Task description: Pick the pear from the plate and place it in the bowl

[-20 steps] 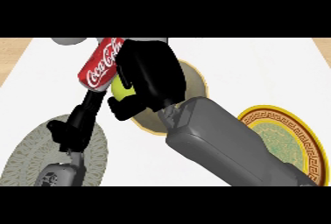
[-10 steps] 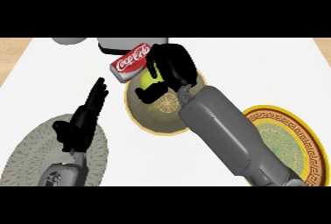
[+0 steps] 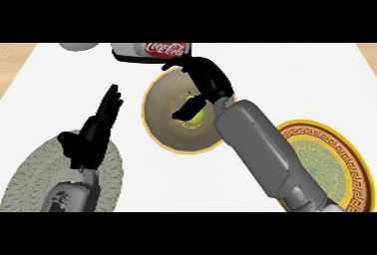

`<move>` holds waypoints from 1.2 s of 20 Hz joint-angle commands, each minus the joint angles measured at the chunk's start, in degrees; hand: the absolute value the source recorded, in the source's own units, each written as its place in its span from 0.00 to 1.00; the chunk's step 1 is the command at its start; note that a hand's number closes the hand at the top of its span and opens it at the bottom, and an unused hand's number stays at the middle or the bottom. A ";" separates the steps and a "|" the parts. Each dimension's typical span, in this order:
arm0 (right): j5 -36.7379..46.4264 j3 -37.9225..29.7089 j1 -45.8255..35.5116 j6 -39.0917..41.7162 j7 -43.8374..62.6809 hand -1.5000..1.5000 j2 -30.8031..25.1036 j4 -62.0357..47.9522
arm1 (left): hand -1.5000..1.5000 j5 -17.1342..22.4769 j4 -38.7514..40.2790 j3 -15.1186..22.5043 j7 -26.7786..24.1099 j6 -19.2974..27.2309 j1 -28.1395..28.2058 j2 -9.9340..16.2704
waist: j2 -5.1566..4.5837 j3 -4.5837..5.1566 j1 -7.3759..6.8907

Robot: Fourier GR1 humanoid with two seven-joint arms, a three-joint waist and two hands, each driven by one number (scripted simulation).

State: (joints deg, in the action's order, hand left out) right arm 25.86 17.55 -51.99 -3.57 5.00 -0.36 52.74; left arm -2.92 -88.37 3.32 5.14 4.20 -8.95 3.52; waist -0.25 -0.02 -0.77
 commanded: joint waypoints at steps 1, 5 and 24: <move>-4.32 -3.86 1.56 -2.84 -6.98 0.00 0.34 0.96 | 0.50 0.88 2.17 -1.57 -0.94 -0.57 -0.94 0.45 | 0.03 0.00 0.27; -6.25 -5.67 2.60 -3.77 -5.18 0.00 0.34 7.19 | 0.50 -1.36 0.48 1.13 -0.05 1.76 0.68 -2.13 | 0.36 0.01 0.79; -27.52 -19.47 16.97 18.47 0.09 0.00 -8.69 25.63 | 0.50 -0.18 -4.32 -0.33 1.53 -0.99 3.05 0.05 | 0.38 0.01 0.78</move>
State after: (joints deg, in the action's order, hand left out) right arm 1.23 -1.32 -39.47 11.15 4.79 -7.91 73.42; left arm -3.62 -89.16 3.00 5.43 4.07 -7.81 2.90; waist 0.09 0.00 0.10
